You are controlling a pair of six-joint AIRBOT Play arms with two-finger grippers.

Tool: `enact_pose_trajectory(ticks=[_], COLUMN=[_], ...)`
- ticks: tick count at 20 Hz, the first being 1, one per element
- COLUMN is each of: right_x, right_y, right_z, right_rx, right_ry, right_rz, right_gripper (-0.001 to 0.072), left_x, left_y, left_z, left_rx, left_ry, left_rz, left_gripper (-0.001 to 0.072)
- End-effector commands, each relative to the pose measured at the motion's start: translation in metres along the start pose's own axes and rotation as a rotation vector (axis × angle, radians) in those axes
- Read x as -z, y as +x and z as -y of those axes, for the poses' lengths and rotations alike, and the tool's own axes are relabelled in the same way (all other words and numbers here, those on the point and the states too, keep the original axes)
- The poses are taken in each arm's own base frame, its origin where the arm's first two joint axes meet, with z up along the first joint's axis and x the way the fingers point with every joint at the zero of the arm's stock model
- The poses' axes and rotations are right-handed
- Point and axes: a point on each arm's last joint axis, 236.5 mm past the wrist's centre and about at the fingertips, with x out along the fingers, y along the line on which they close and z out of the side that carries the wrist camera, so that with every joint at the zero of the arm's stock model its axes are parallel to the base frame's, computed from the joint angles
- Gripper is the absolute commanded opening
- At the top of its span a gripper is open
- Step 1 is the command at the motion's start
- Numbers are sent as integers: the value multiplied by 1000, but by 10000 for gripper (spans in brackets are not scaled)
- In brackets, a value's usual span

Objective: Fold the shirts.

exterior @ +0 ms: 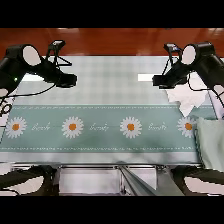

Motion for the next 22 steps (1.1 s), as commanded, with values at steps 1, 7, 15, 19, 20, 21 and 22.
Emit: enact_pose_trajectory(ticks=[1,7,15,19,20,21,22], right_x=[-15,-55,-88,-20,-9,-4,-4], right_y=[-1,-7,-115,-109,-89,-70,-51], right_z=[-2,-10,102,233,246,253,256], right_rx=[-7,-44,303,387,316,243,175], right_ry=[-2,1,-37,339,423,473,503], right_rz=[64,233,442,329,320,319,314], right_gripper=[22,22,420,418,418,418,418], left_x=[0,-25,-46,-18,-4,11,24], left_y=[0,-1,-88,-112,-107,-98,-88], left_z=[0,-1,-80,-68,-62,-53,-45], left_rx=[0,-4,-153,-62,-45,-16,16], left_ry=[0,1,-135,-193,-201,-217,-236], left_rz=[-1,107,208,309,320,334,343], left_gripper=[23,23,502,502,502,502,502])
